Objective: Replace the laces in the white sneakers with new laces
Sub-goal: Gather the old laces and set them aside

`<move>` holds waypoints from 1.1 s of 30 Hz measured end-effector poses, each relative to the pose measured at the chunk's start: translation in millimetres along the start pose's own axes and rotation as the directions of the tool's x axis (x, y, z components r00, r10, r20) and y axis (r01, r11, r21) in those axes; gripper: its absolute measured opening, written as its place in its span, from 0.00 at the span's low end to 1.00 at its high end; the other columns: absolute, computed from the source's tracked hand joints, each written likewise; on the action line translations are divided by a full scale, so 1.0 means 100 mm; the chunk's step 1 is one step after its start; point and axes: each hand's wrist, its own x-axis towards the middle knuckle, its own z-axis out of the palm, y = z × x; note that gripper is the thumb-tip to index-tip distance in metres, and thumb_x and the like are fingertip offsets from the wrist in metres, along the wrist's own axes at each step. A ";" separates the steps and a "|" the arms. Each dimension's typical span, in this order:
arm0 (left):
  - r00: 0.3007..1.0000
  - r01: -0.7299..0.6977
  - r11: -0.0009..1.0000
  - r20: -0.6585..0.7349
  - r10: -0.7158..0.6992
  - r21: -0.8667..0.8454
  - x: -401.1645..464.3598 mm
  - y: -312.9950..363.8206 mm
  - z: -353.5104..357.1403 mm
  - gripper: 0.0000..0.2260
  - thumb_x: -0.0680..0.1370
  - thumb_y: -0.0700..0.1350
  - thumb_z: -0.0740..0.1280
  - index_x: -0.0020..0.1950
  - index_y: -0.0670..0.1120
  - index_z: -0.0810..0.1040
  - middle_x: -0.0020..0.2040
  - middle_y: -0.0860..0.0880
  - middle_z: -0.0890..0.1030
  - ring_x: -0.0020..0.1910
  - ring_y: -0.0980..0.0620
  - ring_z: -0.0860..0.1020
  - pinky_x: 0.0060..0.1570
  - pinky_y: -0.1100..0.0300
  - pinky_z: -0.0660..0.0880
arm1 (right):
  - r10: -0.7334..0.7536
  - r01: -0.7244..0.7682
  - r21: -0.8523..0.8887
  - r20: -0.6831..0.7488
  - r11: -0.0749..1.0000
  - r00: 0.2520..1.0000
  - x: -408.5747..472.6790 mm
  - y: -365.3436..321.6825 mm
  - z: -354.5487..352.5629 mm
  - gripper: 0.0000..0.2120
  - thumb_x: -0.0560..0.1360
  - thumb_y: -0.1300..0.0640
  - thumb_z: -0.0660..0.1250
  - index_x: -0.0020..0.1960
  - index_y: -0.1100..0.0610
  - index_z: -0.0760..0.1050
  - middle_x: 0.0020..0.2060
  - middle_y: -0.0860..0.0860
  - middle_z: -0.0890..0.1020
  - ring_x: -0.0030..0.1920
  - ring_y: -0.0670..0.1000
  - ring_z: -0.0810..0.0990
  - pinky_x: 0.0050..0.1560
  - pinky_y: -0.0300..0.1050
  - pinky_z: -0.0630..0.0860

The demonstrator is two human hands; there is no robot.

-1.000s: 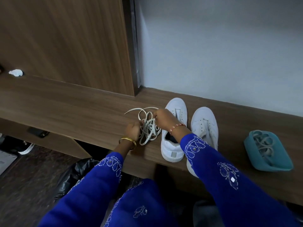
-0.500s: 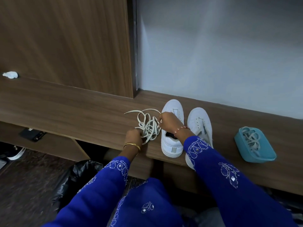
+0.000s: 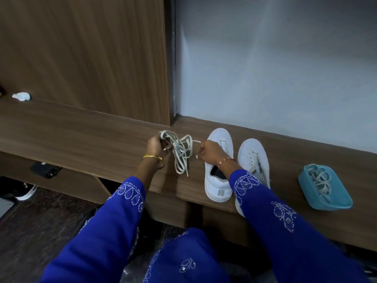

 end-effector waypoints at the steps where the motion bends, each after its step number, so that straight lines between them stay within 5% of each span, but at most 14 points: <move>1: 1.000 0.011 0.998 0.028 -0.009 -0.065 0.00 0.03 -0.01 0.18 0.78 0.42 0.53 0.34 0.43 0.78 0.29 0.49 0.82 0.31 0.52 0.80 0.40 0.57 0.74 | 0.000 0.000 -0.001 0.002 1.000 1.000 0.00 0.00 0.02 0.10 0.73 0.64 0.65 0.53 0.66 0.79 0.52 0.61 0.81 0.55 0.58 0.78 0.55 0.45 0.72; 5: 0.996 0.085 0.980 0.022 -0.082 -0.179 0.03 0.00 -0.10 0.26 0.79 0.46 0.53 0.25 0.43 0.79 0.29 0.45 0.81 0.30 0.49 0.80 0.33 0.60 0.77 | -0.001 0.001 0.008 0.029 1.000 1.000 0.03 -0.01 0.10 0.10 0.73 0.64 0.66 0.53 0.64 0.79 0.53 0.59 0.81 0.56 0.57 0.78 0.56 0.44 0.71; 9: 0.975 0.107 0.993 -0.194 -0.113 -0.042 0.07 -0.17 -0.21 0.12 0.79 0.46 0.60 0.39 0.41 0.75 0.30 0.45 0.80 0.34 0.47 0.76 0.38 0.55 0.75 | 0.012 -0.012 -0.005 0.023 1.000 1.000 0.08 -0.01 0.17 0.13 0.73 0.63 0.67 0.56 0.65 0.77 0.56 0.60 0.79 0.58 0.58 0.76 0.58 0.46 0.71; 12: 0.953 0.124 0.975 -0.296 -0.064 0.187 0.15 -0.32 -0.32 0.11 0.79 0.43 0.62 0.47 0.35 0.75 0.39 0.39 0.78 0.35 0.45 0.75 0.36 0.56 0.74 | -0.044 0.045 -0.015 0.079 0.999 0.996 0.17 -0.04 0.24 0.24 0.70 0.58 0.72 0.63 0.65 0.72 0.61 0.59 0.76 0.62 0.58 0.74 0.62 0.48 0.71; 15: 0.960 0.069 0.925 -0.276 0.040 0.373 0.16 -0.41 -0.34 0.11 0.78 0.39 0.63 0.52 0.31 0.76 0.34 0.43 0.75 0.36 0.47 0.74 0.31 0.58 0.70 | -0.092 0.114 -0.099 0.206 0.988 0.974 0.32 -0.07 0.38 0.41 0.63 0.51 0.78 0.70 0.58 0.65 0.68 0.56 0.69 0.69 0.57 0.66 0.69 0.49 0.64; 17: 0.965 0.029 0.871 -0.241 0.104 0.491 0.22 -0.48 -0.38 0.11 0.77 0.37 0.63 0.55 0.31 0.76 0.42 0.39 0.79 0.44 0.45 0.77 0.39 0.55 0.72 | -0.064 0.129 -0.222 0.279 0.966 0.958 0.44 -0.09 0.50 0.48 0.63 0.50 0.78 0.75 0.55 0.55 0.74 0.57 0.57 0.73 0.61 0.56 0.71 0.55 0.59; 19: 0.968 -0.002 0.756 -0.190 0.166 0.654 0.26 -0.52 -0.42 0.11 0.77 0.38 0.63 0.56 0.33 0.76 0.50 0.35 0.80 0.52 0.39 0.78 0.48 0.52 0.73 | -0.069 0.166 -0.337 0.281 0.927 0.957 0.53 -0.11 0.56 0.46 0.68 0.54 0.73 0.76 0.51 0.48 0.76 0.55 0.46 0.74 0.64 0.51 0.70 0.61 0.59; 22: 0.978 -0.030 0.563 -0.092 0.187 0.826 0.29 -0.55 -0.47 0.15 0.77 0.41 0.65 0.62 0.37 0.75 0.56 0.36 0.79 0.57 0.39 0.76 0.54 0.54 0.72 | -0.110 0.219 -0.432 0.264 0.875 0.958 0.64 -0.14 0.62 0.37 0.74 0.57 0.65 0.76 0.47 0.48 0.76 0.53 0.45 0.73 0.63 0.53 0.68 0.61 0.61; 25: 0.989 -0.046 0.312 0.001 0.145 0.949 0.32 -0.56 -0.48 0.23 0.75 0.48 0.68 0.67 0.42 0.70 0.61 0.40 0.76 0.61 0.41 0.74 0.58 0.55 0.70 | -0.103 0.237 -0.463 0.296 0.854 0.950 0.73 -0.12 0.68 0.29 0.76 0.55 0.62 0.74 0.49 0.56 0.75 0.56 0.55 0.73 0.61 0.56 0.68 0.60 0.63; 28: 0.991 -0.113 0.069 0.106 0.087 0.991 0.29 -0.58 -0.47 0.23 0.73 0.50 0.69 0.64 0.42 0.71 0.60 0.39 0.74 0.58 0.39 0.75 0.56 0.54 0.70 | -0.140 0.218 -0.498 0.189 0.839 0.972 0.55 -0.15 0.56 0.15 0.78 0.64 0.56 0.63 0.57 0.70 0.62 0.62 0.70 0.67 0.60 0.66 0.65 0.54 0.67; 31: 0.992 -0.099 0.002 0.098 0.077 0.995 0.26 -0.62 -0.40 0.18 0.76 0.46 0.65 0.64 0.42 0.71 0.61 0.38 0.73 0.58 0.38 0.75 0.55 0.52 0.70 | -0.057 0.206 -0.500 0.297 0.841 0.953 0.39 -0.14 0.44 0.15 0.80 0.67 0.52 0.64 0.64 0.70 0.52 0.67 0.74 0.64 0.57 0.70 0.62 0.50 0.64; 33: 0.992 -0.081 0.035 0.077 0.100 0.996 0.22 -0.66 -0.36 0.16 0.76 0.44 0.64 0.64 0.42 0.73 0.61 0.38 0.75 0.58 0.38 0.74 0.56 0.52 0.69 | -0.036 0.118 -0.335 0.239 0.935 0.970 0.44 -0.06 0.50 0.11 0.78 0.68 0.54 0.51 0.65 0.75 0.48 0.63 0.77 0.57 0.58 0.75 0.55 0.50 0.68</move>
